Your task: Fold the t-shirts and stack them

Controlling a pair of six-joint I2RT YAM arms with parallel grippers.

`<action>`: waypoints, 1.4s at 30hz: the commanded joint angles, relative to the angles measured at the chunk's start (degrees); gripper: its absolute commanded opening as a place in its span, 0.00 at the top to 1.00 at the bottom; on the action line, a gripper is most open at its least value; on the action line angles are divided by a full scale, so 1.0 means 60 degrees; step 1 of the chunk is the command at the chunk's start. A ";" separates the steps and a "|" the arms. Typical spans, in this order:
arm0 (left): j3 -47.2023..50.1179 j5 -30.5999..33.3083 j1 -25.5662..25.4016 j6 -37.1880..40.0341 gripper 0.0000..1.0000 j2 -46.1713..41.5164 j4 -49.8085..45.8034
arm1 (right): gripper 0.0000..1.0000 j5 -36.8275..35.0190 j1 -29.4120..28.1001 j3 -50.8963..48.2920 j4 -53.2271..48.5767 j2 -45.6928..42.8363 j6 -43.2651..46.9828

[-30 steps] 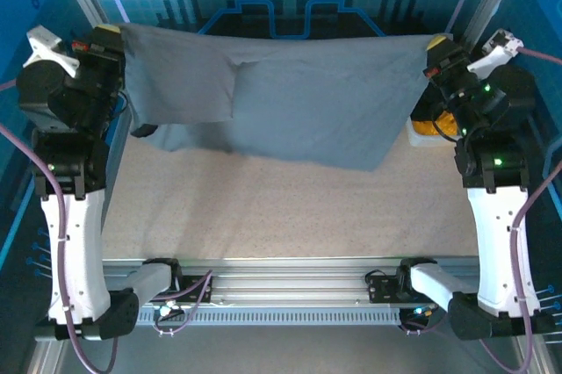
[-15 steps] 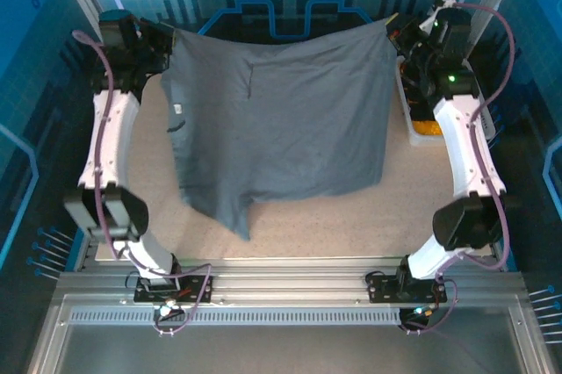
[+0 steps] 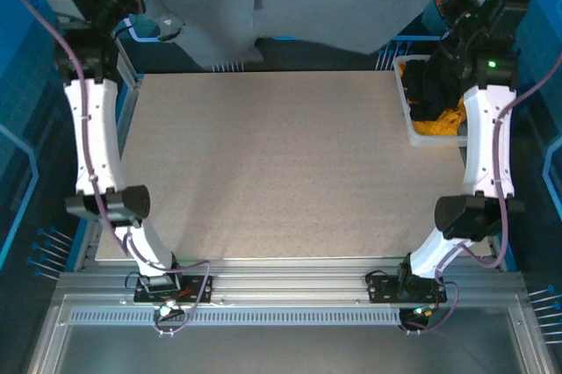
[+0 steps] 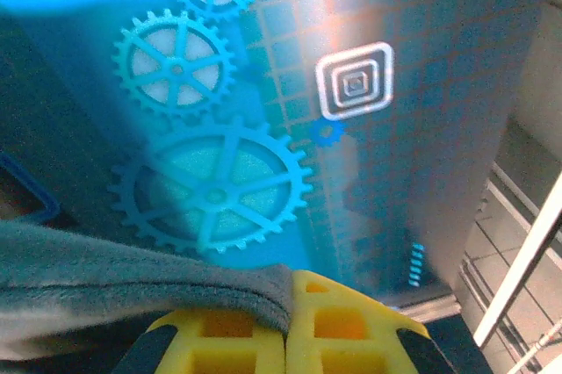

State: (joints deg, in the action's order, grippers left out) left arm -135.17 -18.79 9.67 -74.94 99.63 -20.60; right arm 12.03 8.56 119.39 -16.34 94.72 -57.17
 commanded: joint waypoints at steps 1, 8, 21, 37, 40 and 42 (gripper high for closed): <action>0.2303 0.0452 0.0088 0.0013 1.00 -0.1973 -0.0563 | 1.00 -0.0670 0.0418 -0.1542 -0.0335 -0.1527 0.0070; 0.9951 0.1312 -0.0443 -0.0155 1.00 -0.5230 -0.1051 | 1.00 -0.2119 0.0134 -0.6997 -0.1663 -0.4058 0.0647; 1.3946 0.1176 -0.1011 0.1480 0.40 -0.4284 -0.1856 | 0.44 -0.3627 -0.1234 -0.9978 -0.3689 -0.3254 0.1181; 1.1323 0.1218 -0.2501 0.0307 0.74 0.0815 -0.0185 | 0.60 -0.2766 -0.2408 -0.7164 -0.2871 0.1649 0.2727; 1.1281 0.1366 -0.2535 0.0060 0.75 0.1358 -0.0389 | 0.59 -0.2692 -0.2393 -0.5911 -0.3693 0.2967 0.2812; 1.1551 0.1434 -0.2471 -0.0101 0.76 0.1463 -0.0464 | 0.57 -0.2777 -0.2408 -0.5313 -0.4064 0.3587 0.2831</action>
State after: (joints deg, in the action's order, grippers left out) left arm -66.54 -11.86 -5.48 -72.73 107.15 -21.93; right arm -5.54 -5.67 82.85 -34.57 111.98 -41.89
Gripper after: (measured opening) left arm 0.246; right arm 0.416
